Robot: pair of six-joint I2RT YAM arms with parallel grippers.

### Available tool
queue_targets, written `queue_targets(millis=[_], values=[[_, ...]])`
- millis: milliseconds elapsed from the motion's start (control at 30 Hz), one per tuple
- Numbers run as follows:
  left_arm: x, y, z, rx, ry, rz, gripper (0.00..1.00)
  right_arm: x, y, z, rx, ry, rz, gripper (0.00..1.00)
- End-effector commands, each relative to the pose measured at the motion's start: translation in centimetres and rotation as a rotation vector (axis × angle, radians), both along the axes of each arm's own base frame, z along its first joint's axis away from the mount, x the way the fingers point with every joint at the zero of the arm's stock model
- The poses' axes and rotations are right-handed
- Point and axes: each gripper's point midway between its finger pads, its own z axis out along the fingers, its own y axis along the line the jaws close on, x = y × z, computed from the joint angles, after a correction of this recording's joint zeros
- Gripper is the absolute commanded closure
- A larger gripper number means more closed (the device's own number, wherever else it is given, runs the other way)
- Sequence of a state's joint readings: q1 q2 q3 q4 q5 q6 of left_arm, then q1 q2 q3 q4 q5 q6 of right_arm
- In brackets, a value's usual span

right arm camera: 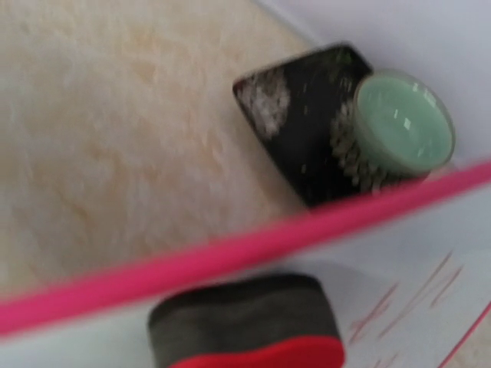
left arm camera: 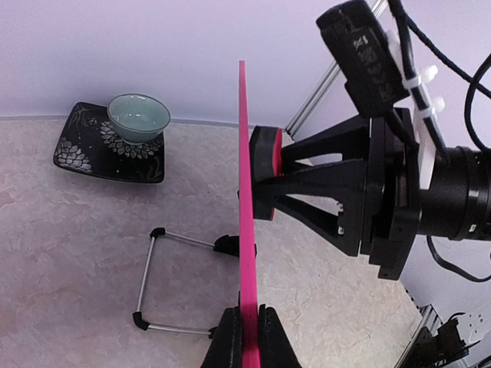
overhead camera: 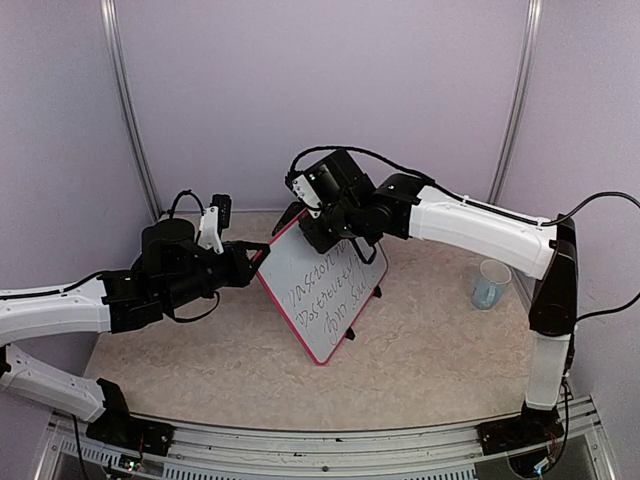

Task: Erase the whiteboard
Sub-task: Erase the whiteboard at the center of the board.

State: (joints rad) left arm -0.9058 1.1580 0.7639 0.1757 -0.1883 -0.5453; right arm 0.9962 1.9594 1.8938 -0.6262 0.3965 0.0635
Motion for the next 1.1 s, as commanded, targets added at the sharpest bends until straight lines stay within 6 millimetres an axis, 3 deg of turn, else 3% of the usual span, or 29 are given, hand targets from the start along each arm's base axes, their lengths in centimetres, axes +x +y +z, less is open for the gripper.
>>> queue_targets(millis=[0, 133, 400, 567, 633, 1067], values=[[-4.5, -3.5, 0.8, -0.015, -0.005, -0.261, 1.0, 0.7, 3.1, 1.6, 0.1, -0.032, 0.061, 0.72], [-4.6, -3.5, 0.8, -0.014, -0.007, -0.262, 1.0, 0.4, 2.6, 0.7, 0.091, -0.021, 0.057, 0.72], [-4.6, -3.6, 1.0, -0.014, -0.011, -0.266, 1.0, -0.6, 0.2, -5.0, 0.031, 0.052, 0.036, 0.72], [-4.6, -3.5, 1.0, -0.014, -0.01, -0.265, 1.0, -0.5, -1.0, -6.5, 0.018, 0.071, 0.014, 0.72], [-4.6, -3.5, 1.0, -0.013, -0.009, -0.263, 1.0, -0.2, -1.0, -6.1, 0.022, 0.066, 0.012, 0.72], [-4.5, -3.5, 1.0, -0.008, -0.011, -0.26, 1.0, 1.9, 1.8, 1.1, 0.087, -0.034, 0.036, 0.72]])
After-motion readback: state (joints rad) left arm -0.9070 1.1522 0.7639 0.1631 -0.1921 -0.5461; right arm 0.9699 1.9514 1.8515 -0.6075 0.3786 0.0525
